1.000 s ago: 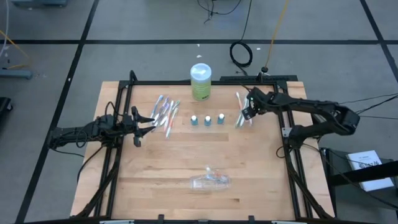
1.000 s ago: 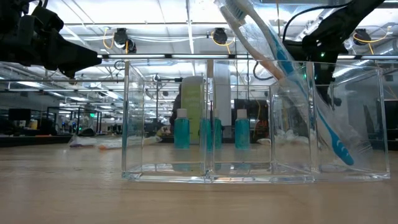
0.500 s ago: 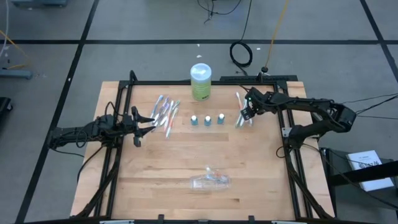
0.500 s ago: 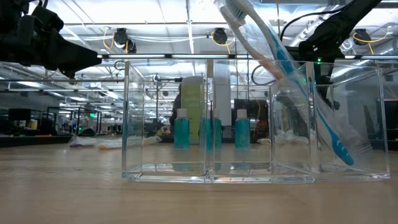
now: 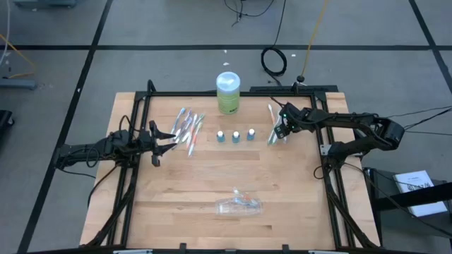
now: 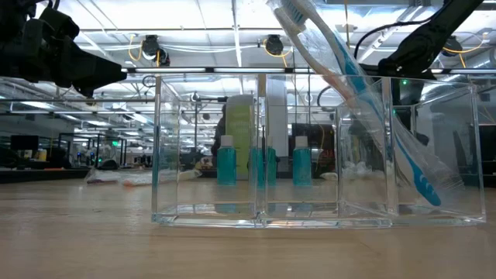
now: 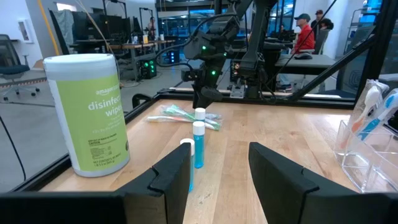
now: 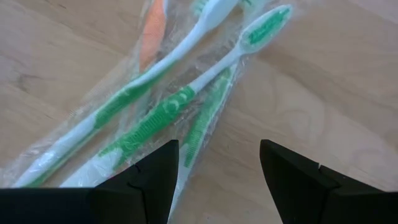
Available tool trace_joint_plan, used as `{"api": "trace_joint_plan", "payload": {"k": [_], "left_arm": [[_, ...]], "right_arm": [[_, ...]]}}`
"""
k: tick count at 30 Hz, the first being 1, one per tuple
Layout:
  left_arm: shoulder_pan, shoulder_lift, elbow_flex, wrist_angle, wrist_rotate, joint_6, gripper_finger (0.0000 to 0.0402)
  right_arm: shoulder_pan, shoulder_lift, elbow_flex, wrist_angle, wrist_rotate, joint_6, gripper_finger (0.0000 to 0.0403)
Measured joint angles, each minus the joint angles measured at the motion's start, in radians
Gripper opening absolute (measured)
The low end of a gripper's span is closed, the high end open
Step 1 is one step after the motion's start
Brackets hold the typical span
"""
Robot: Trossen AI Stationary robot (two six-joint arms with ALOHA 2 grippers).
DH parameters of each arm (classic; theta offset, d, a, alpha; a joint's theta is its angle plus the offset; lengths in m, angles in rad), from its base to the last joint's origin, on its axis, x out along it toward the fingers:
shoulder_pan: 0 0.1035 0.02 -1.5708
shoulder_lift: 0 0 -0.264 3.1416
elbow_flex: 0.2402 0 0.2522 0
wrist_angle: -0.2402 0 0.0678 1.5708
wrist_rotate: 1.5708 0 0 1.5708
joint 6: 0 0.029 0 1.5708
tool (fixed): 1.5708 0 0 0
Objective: Pick & Place toothbrushing station
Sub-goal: Put the green toothbrush into the transparent organizer
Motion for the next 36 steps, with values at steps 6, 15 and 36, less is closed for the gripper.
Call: {"api": "trace_joint_plan", "payload": {"k": [6, 15, 36], "left_arm": [[0.000, 0.000, 0.000, 0.000, 0.000, 0.000, 0.0166], [0.000, 0.000, 0.000, 0.000, 0.000, 0.000, 0.0166], [0.000, 0.000, 0.000, 0.000, 0.000, 0.000, 0.0166]], "right_arm": [[0.000, 0.000, -0.041, 0.094, 0.000, -0.001, 0.0219], [0.000, -0.004, -0.107, 0.149, 0.007, -0.011, 0.0219], [0.000, -0.001, -0.134, 0.075, 0.005, -0.007, 0.0096]]}}
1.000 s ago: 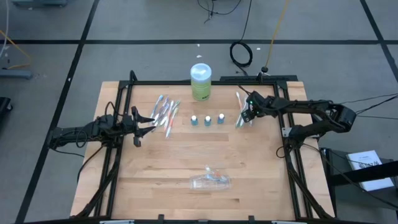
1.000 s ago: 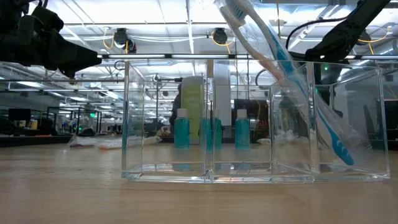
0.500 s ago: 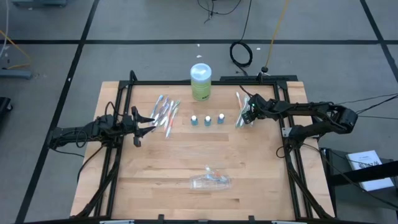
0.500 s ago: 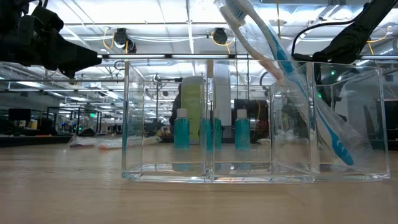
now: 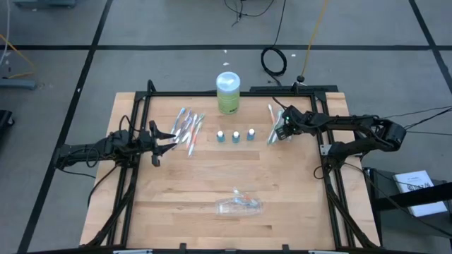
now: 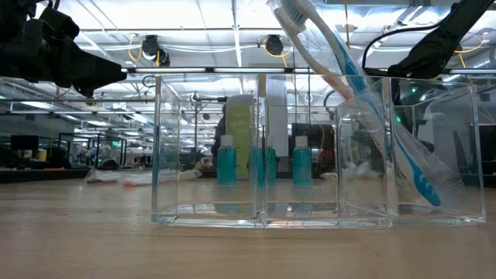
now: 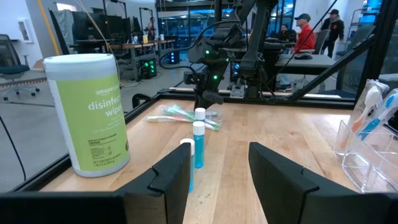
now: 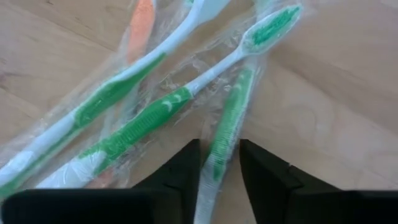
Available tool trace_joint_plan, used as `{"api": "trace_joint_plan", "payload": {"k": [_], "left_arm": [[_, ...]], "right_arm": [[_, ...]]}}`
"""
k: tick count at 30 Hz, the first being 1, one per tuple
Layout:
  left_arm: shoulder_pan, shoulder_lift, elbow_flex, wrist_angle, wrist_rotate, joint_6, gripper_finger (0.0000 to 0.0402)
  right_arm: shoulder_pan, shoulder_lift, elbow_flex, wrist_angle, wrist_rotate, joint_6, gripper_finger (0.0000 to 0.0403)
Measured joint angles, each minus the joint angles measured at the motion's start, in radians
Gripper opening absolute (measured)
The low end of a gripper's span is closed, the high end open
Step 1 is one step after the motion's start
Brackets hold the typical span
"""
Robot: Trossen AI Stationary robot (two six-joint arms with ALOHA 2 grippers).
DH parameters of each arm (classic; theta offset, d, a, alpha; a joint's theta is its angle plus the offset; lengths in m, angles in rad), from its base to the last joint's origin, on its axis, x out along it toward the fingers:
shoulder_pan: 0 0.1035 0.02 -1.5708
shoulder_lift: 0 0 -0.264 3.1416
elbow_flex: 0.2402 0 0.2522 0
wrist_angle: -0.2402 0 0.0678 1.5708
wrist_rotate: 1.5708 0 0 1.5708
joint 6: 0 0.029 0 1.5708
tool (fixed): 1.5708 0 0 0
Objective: Pick & Place toothbrushing station
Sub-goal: Put the green toothbrush into the transparent organizer
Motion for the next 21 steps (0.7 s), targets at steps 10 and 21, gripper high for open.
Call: {"api": "trace_joint_plan", "payload": {"k": [10, 21], "left_arm": [[0.000, 0.000, 0.000, 0.000, 0.000, 0.000, 0.0166], [0.000, 0.000, 0.000, 0.000, 0.000, 0.000, 0.0166]], "right_arm": [[0.001, -0.037, -0.001, -0.026, -0.008, 0.001, 0.0015], [0.015, -0.329, -0.006, -0.169, -0.022, 0.051, 0.0019]]}}
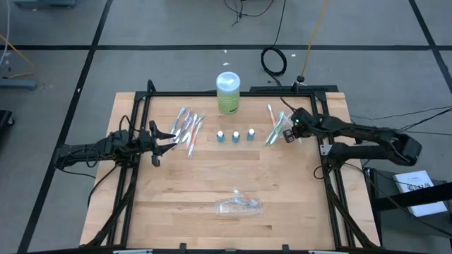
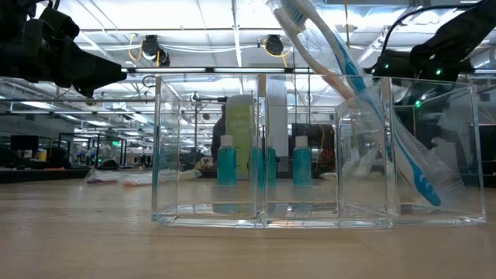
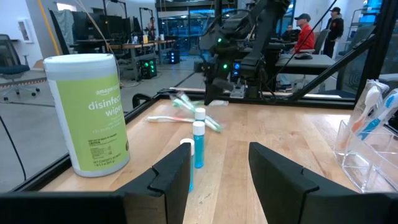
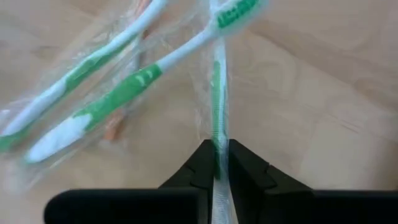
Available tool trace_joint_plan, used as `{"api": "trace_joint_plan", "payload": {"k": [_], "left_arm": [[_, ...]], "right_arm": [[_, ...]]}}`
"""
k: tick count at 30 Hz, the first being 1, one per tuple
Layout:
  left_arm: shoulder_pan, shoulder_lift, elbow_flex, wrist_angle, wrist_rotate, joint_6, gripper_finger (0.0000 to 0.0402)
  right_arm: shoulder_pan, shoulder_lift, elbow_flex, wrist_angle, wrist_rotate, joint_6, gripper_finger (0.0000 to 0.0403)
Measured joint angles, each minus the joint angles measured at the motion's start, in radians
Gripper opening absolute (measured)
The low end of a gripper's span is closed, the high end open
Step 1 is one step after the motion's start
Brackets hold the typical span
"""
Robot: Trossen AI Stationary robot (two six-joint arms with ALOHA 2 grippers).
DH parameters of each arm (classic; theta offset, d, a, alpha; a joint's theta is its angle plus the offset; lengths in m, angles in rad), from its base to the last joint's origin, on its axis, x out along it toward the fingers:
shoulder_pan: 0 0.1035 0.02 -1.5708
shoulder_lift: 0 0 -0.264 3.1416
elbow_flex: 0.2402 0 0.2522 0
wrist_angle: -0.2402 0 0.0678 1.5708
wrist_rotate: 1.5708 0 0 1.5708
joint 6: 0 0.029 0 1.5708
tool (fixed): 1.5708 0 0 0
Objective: Pick & Place toothbrushing station
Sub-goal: Put the green toothbrush into the transparent organizer
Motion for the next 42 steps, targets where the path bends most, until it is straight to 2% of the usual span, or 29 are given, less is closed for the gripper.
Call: {"api": "trace_joint_plan", "payload": {"k": [8, 18, 24, 28, 30, 32, 36, 42], "left_arm": [[0.000, 0.000, 0.000, 0.000, 0.000, 0.000, 0.0166], [0.000, 0.000, 0.000, 0.000, 0.000, 0.000, 0.0166], [0.000, 0.000, 0.000, 0.000, 0.000, 0.000, 0.0166], [0.000, 0.000, 0.000, 0.000, 0.000, 0.000, 0.0166], [0.000, 0.000, 0.000, 0.000, 0.000, 0.000, 0.0166], [0.000, 0.000, 0.000, 0.000, 0.000, 0.000, 0.0166], [0.000, 0.000, 0.000, 0.000, 0.000, 0.000, 0.0166], [0.000, 0.000, 0.000, 0.000, 0.000, 0.000, 0.0166]], "right_arm": [[0.031, -0.239, 0.001, 0.034, 0.022, 0.023, 0.0020], [0.073, -0.399, 0.003, 0.108, 0.043, 0.021, 0.0019], [0.217, -0.422, 0.003, 0.270, -0.063, 0.001, 0.0019], [0.400, -0.394, -0.041, 0.510, -0.061, 0.021, 0.0019], [0.496, -0.360, -0.092, 0.699, -0.055, 0.019, 0.0019], [0.586, -0.308, -0.150, 0.902, -0.005, 0.009, 0.0019], [0.726, -0.153, -0.236, 1.198, 0.140, -0.001, 0.0018], [0.846, 0.138, -0.204, 1.428, 0.201, 0.006, 0.0018]]}}
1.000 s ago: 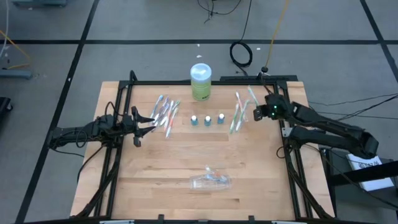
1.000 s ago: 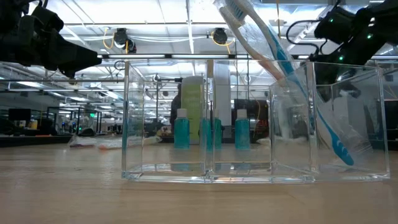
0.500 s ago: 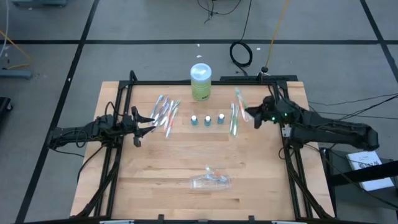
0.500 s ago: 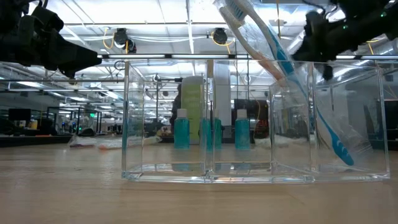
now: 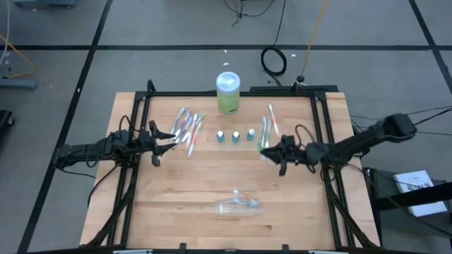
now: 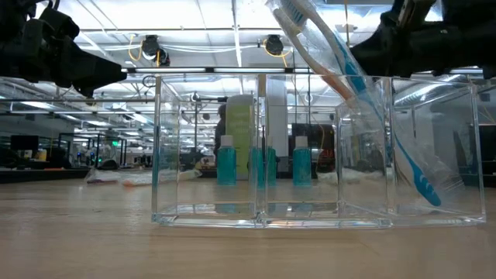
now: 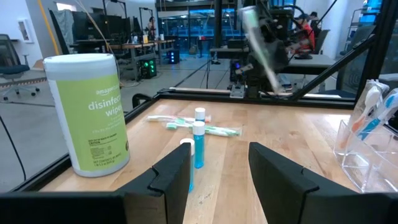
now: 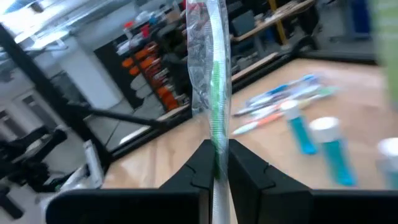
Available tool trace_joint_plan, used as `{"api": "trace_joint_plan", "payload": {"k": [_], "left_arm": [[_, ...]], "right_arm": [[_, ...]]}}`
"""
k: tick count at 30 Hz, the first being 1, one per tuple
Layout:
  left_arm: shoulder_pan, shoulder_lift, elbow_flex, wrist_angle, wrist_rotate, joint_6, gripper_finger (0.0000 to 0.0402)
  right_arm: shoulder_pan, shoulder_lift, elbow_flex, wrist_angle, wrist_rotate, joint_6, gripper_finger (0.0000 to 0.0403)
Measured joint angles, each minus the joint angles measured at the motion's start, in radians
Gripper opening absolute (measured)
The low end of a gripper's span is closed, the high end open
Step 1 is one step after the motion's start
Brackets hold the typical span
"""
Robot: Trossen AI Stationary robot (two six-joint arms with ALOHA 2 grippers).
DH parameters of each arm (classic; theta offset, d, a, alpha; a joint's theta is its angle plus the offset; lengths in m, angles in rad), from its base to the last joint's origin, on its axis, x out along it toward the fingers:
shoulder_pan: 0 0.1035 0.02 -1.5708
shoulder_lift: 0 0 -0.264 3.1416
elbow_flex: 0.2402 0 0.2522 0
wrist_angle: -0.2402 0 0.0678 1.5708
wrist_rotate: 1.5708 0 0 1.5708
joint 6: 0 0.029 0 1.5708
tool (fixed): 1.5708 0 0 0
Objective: Pick & Place toothbrushing station
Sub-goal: Put the green toothbrush into the transparent organizer
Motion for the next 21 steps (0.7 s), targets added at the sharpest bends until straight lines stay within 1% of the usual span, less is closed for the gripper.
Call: {"api": "trace_joint_plan", "payload": {"k": [4, 11, 13, 16, 21], "left_arm": [[0.000, 0.000, 0.000, 0.000, 0.000, 0.000, 0.0166], [0.000, 0.000, 0.000, 0.000, 0.000, 0.000, 0.0166], [0.000, 0.000, 0.000, 0.000, 0.000, 0.000, 0.0166], [0.000, 0.000, 0.000, 0.000, 0.000, 0.000, 0.0166], [0.000, 0.000, 0.000, 0.000, 0.000, 0.000, 0.0166]], "right_arm": [[0.056, 0.179, 0.106, 0.077, -0.002, -0.029, 0.0019], [0.120, 0.417, 0.282, 0.098, -0.003, -0.074, 0.0019], [0.135, 0.471, 0.319, 0.117, -0.005, -0.064, 0.0019], [0.152, 0.532, 0.369, 0.127, -0.058, -0.057, 0.0019], [0.174, 0.594, 0.429, 0.135, -0.105, -0.032, 0.0019]]}}
